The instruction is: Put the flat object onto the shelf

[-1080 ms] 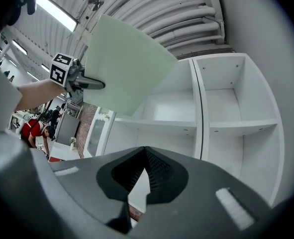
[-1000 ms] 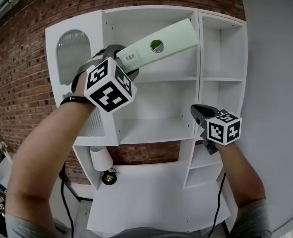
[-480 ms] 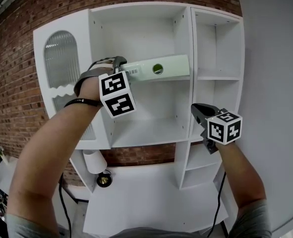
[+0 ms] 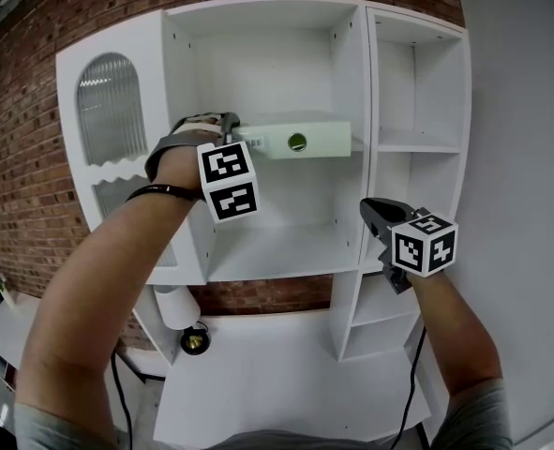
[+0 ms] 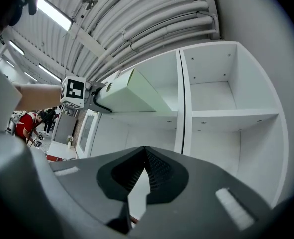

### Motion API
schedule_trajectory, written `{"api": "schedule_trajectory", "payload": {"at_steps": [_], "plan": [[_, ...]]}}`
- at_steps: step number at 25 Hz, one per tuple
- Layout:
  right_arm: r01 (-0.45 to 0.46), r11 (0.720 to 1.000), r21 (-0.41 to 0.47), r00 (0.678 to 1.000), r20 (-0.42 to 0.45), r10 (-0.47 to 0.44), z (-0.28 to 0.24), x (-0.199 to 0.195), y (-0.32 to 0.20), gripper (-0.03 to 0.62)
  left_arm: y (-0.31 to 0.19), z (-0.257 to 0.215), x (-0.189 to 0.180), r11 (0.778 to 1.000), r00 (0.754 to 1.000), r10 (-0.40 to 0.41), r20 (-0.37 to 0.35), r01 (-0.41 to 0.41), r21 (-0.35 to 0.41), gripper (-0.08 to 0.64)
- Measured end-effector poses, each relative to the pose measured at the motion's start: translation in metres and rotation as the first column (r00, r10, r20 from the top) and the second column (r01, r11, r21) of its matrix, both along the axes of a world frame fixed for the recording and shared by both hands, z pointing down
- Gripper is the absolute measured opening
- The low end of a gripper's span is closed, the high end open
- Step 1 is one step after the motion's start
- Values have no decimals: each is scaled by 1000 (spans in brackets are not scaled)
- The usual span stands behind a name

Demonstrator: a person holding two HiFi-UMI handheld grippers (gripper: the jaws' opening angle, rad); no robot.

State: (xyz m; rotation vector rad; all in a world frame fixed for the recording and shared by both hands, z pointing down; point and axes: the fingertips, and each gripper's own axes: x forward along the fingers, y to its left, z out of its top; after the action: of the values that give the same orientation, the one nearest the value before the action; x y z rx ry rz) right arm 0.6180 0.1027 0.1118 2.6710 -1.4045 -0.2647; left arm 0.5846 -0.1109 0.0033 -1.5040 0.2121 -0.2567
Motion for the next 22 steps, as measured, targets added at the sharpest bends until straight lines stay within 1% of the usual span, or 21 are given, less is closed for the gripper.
{"api": "schedule_trajectory", "payload": {"at_steps": [4,15,17,18,19,20,22], "plan": [[13,1000,-4,1000,5,-13,4,8,-4,11,-5,1,12,1000,1000,-7,1,7,1,276],[55,998,7,998,12,-55,6,26,-15,11,-6,3,18,999,998,-2,67,5,-42,281],[71,997,3,997,15,-71,7,27,-20,11,-4,6,18,997,993,16,114,-6,-83,291],[77,997,1,997,16,-77,8,28,-22,11,-2,9,18,993,988,29,150,-11,-116,318],[82,997,0,997,18,-82,9,29,-23,11,-1,11,17,990,982,38,185,-11,-144,330],[85,996,-1,996,19,-85,9,30,-25,11,1,12,16,987,977,41,211,-7,-160,338],[89,996,1,996,21,-89,10,31,-27,11,2,12,17,985,971,41,235,-1,-171,348]]}}
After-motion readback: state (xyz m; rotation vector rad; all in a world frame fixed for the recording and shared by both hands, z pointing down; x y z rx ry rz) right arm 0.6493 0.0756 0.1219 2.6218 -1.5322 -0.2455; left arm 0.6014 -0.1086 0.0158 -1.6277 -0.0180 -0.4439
